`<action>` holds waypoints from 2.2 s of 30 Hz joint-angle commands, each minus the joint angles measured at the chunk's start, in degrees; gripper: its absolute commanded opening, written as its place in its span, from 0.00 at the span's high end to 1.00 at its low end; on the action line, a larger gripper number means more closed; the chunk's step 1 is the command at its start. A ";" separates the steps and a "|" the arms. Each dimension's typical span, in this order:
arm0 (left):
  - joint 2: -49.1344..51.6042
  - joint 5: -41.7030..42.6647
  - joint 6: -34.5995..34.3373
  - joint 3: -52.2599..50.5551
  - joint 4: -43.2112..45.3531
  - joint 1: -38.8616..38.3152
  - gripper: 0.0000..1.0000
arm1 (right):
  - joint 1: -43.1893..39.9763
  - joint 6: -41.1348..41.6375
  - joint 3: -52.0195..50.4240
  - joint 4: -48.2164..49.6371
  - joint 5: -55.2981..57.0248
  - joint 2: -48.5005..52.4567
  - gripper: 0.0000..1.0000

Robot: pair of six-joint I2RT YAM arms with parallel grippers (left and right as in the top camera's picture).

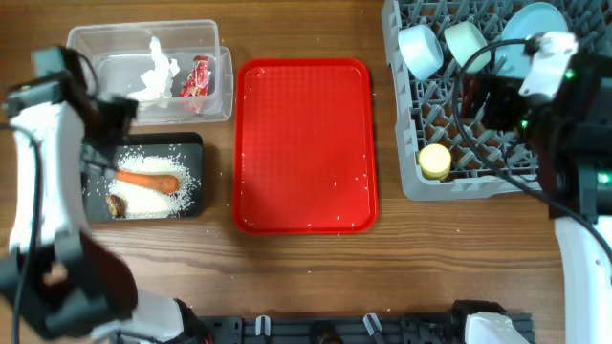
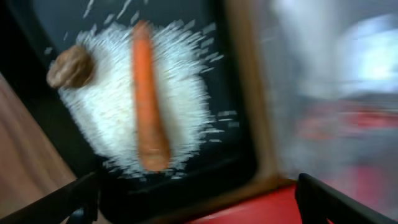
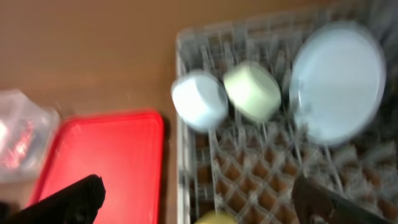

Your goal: Sort waste into correct bins and load items into the dishwasher rack

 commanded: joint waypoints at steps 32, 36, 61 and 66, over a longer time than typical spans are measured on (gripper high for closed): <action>-12.68 0.13 -0.09 1.88 3.67 0.11 0.00 | -0.02 6.47 -14.58 7.61 8.17 -24.28 0.00; -12.68 0.13 -0.09 1.88 3.67 0.11 0.00 | -0.04 6.69 -34.34 23.96 6.93 -36.33 0.00; -12.68 0.13 -0.09 1.88 3.67 0.11 0.00 | 1.31 12.85 -75.95 41.57 5.75 -66.62 0.00; -12.68 0.13 -0.09 1.88 3.67 0.11 0.00 | 1.31 12.81 -75.95 41.51 5.75 -66.49 0.00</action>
